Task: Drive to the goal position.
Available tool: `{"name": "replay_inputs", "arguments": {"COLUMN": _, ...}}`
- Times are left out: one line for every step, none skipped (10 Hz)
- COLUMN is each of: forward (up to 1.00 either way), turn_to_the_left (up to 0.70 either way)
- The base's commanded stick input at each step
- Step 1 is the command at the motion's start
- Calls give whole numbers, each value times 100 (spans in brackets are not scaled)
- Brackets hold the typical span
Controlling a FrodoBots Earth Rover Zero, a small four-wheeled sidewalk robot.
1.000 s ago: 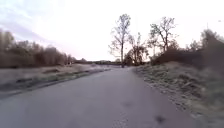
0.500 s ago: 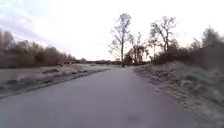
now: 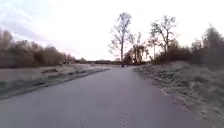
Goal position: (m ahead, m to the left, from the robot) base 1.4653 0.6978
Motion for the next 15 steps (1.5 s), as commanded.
{"name": "replay_inputs", "arguments": {"forward": 100, "turn_to_the_left": 1}}
{"name": "replay_inputs", "arguments": {"forward": 100, "turn_to_the_left": 1}}
{"name": "replay_inputs", "arguments": {"forward": 100, "turn_to_the_left": -1}}
{"name": "replay_inputs", "arguments": {"forward": 100, "turn_to_the_left": -8}}
{"name": "replay_inputs", "arguments": {"forward": 100, "turn_to_the_left": -12}}
{"name": "replay_inputs", "arguments": {"forward": 100, "turn_to_the_left": -16}}
{"name": "replay_inputs", "arguments": {"forward": 100, "turn_to_the_left": -20}}
{"name": "replay_inputs", "arguments": {"forward": 100, "turn_to_the_left": -24}}
{"name": "replay_inputs", "arguments": {"forward": 100, "turn_to_the_left": -19}}
{"name": "replay_inputs", "arguments": {"forward": 100, "turn_to_the_left": -4}}
{"name": "replay_inputs", "arguments": {"forward": 100, "turn_to_the_left": 1}}
{"name": "replay_inputs", "arguments": {"forward": 100, "turn_to_the_left": 1}}
{"name": "replay_inputs", "arguments": {"forward": 100, "turn_to_the_left": 1}}
{"name": "replay_inputs", "arguments": {"forward": 100, "turn_to_the_left": 1}}
{"name": "replay_inputs", "arguments": {"forward": 100, "turn_to_the_left": 1}}
